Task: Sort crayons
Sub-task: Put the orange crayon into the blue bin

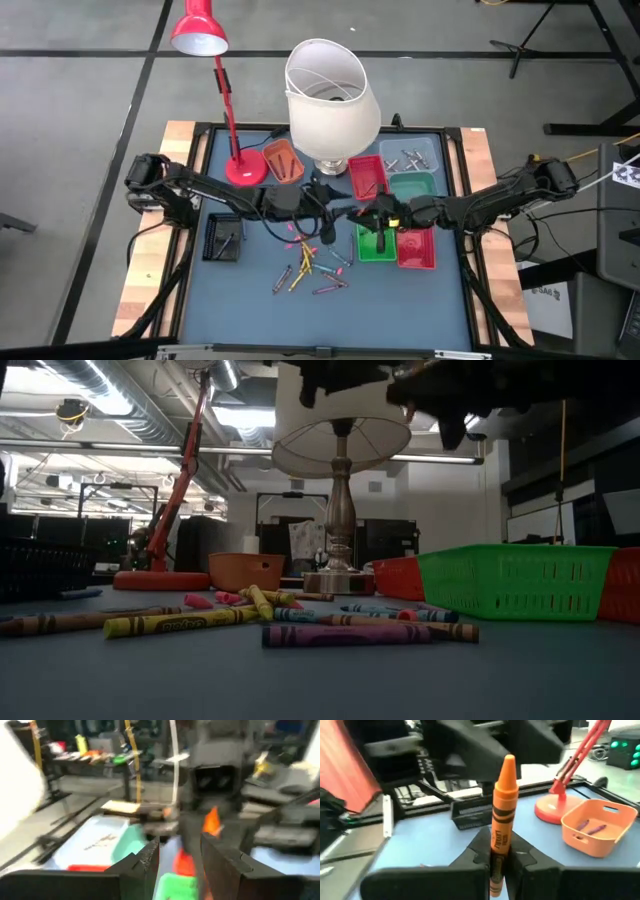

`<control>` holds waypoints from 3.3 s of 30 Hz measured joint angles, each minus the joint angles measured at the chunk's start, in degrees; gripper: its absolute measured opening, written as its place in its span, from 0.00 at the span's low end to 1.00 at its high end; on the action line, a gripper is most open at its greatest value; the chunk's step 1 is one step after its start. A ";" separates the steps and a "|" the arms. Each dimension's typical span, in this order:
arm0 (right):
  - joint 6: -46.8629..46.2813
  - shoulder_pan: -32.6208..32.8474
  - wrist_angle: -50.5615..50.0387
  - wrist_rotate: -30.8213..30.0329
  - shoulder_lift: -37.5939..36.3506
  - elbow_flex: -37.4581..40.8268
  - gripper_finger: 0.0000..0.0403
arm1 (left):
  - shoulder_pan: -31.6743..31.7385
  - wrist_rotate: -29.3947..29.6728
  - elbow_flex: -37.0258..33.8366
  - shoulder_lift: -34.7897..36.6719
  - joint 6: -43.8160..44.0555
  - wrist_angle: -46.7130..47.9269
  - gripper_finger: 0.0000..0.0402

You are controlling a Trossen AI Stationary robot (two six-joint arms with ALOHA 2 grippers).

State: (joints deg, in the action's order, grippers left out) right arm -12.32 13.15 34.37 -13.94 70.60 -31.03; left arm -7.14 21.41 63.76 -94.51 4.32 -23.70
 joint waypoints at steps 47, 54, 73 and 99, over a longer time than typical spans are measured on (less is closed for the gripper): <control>-12.05 -5.69 -76.61 -16.86 -25.55 0.05 0.05 | -5.38 -2.02 -0.19 3.75 7.58 20.53 0.31; -14.33 -9.49 -78.40 -14.80 -20.47 0.05 0.05 | -6.10 -2.04 -0.19 3.75 7.64 20.01 0.31; -11.24 -22.60 -77.22 -6.44 -12.15 0.05 0.05 | -6.07 -1.97 -0.19 3.75 7.61 20.21 0.31; -11.24 -22.56 -77.24 -6.34 -12.16 0.05 0.05 | -6.07 -1.99 -0.17 3.75 7.63 20.25 0.31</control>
State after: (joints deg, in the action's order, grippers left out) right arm -23.55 -9.41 -42.87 -20.28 58.43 -30.98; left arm -13.21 19.42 63.59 -90.76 11.94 -3.44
